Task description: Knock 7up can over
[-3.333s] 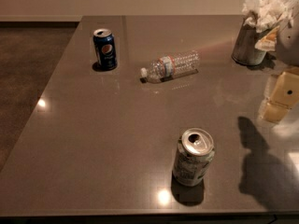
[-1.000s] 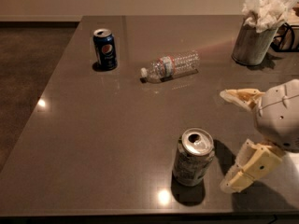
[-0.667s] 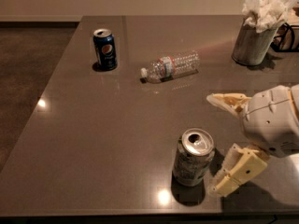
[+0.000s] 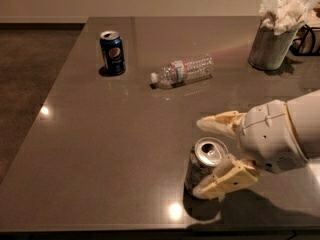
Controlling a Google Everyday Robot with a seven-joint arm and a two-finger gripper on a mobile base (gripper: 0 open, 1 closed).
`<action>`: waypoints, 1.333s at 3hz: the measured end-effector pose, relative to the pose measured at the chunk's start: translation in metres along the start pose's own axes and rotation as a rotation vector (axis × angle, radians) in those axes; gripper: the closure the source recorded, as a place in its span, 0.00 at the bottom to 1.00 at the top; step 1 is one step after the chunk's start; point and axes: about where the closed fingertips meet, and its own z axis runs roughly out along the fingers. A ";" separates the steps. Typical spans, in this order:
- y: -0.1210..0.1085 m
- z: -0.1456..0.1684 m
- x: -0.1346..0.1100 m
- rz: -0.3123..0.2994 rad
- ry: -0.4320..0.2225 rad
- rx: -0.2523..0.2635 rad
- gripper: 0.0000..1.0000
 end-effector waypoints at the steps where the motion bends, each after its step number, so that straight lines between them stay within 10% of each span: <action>1: 0.000 0.002 -0.002 0.011 -0.005 -0.016 0.47; 3: -0.028 -0.017 -0.023 0.036 0.196 -0.089 0.95; 4: -0.041 -0.015 -0.030 0.047 0.373 -0.133 1.00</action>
Offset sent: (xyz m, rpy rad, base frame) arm 0.0273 -0.0128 0.0300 -0.1521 0.1859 -0.0463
